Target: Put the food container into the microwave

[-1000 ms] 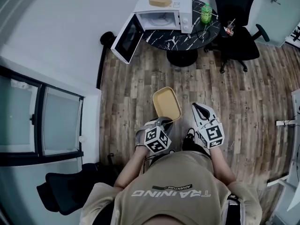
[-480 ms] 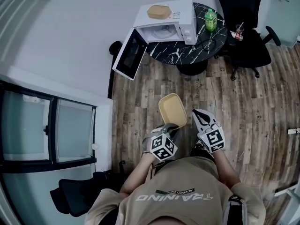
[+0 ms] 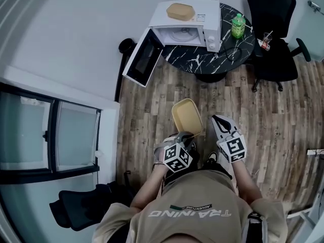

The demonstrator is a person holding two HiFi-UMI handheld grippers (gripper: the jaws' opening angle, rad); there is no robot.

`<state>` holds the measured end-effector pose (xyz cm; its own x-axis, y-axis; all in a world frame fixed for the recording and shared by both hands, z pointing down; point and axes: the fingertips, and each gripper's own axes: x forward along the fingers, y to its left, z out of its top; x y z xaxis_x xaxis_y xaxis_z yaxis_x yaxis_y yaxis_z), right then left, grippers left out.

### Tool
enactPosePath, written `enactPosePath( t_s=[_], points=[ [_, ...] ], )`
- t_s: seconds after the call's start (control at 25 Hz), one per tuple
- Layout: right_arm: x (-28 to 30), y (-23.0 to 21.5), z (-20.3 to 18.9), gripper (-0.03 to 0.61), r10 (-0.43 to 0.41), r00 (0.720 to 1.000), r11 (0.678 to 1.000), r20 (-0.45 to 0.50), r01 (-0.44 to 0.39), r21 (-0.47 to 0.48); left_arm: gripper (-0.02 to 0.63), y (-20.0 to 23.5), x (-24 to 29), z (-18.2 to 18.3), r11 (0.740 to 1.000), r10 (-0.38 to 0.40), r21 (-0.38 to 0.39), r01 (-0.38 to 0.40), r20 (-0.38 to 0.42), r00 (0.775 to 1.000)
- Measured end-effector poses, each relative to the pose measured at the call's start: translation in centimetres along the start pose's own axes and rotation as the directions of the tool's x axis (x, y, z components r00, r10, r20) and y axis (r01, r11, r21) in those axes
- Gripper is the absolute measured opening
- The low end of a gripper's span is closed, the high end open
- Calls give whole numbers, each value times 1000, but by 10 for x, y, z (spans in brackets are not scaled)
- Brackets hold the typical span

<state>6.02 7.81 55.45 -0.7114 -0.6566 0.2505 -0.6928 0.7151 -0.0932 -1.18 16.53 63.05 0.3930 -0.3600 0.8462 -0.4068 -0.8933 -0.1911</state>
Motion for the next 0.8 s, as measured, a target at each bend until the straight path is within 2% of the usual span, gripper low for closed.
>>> enactPosePath(
  t_s=[0.2,0.44,0.64,0.8],
  points=[
    [31,-8,7,11,-30,999,999,-29,29,-31,17,35,13,-13,999,-32,0,32,34,999],
    [70,-20,41,11,-103,994,993,-32,101,-66,17,104,11,-20,997,-44,60,39,79,996],
    [115,-21,63,11,-167,986,985,-11,167,-46,17,167,6,-42,995,-52,95,43,89,995],
    [146,-28,72,11,-224,975,974,1,224,-18,17,195,11,-54,990,-84,121,71,102,991]
  ],
)
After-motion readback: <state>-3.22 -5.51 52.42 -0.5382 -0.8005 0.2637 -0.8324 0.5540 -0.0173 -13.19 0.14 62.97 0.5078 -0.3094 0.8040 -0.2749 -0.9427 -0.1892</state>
